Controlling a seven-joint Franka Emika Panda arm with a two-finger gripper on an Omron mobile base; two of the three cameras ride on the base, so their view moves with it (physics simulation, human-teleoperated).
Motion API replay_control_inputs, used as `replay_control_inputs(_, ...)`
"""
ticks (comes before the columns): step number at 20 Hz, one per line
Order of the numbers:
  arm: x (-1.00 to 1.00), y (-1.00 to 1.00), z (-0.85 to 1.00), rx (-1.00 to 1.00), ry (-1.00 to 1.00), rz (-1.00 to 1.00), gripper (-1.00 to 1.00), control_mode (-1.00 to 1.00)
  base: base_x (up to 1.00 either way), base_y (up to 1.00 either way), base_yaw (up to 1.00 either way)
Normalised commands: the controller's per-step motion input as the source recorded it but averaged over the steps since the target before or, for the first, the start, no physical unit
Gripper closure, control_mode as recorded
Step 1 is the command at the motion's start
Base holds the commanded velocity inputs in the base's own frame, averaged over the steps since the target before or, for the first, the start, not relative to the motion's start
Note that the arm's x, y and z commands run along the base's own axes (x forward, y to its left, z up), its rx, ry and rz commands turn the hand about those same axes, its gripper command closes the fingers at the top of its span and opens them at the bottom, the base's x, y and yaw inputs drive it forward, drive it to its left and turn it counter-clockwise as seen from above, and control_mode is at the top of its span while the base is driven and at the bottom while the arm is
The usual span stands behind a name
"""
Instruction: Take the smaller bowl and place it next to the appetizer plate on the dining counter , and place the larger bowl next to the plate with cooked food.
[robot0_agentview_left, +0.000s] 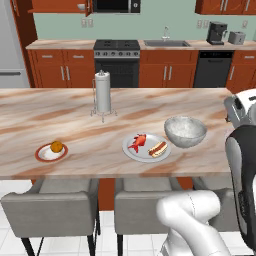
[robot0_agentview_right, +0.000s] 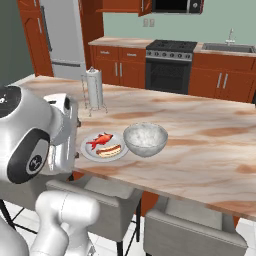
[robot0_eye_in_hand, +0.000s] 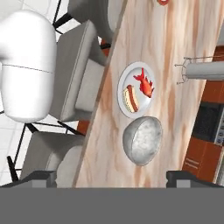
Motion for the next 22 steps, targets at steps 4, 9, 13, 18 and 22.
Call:
replay_control_inputs(4, 0.0, 0.13, -0.02, 0.0, 0.0, 0.42, -1.0, -1.0, 0.0, 0.0, 0.0)
replay_control_inputs(9, -0.15, 0.12, -0.22, 0.0, 0.0, 0.29, -1.0, -1.0, 0.0, 0.0, 0.0)
replay_control_inputs(13, 0.0, 0.0, 0.0, 0.0, 0.0, 0.0, -1.0, 1.0, -0.35, 0.29, 0.22)
replay_control_inputs(18, 0.0, 0.0, 0.0, 0.0, 0.0, 0.0, -1.0, 1.0, -0.56, 0.66, 0.1)
replay_control_inputs(22, 0.0, 0.0, 0.0, 0.0, 0.0, 0.0, -1.0, 1.0, -0.07, 1.0, 0.0)
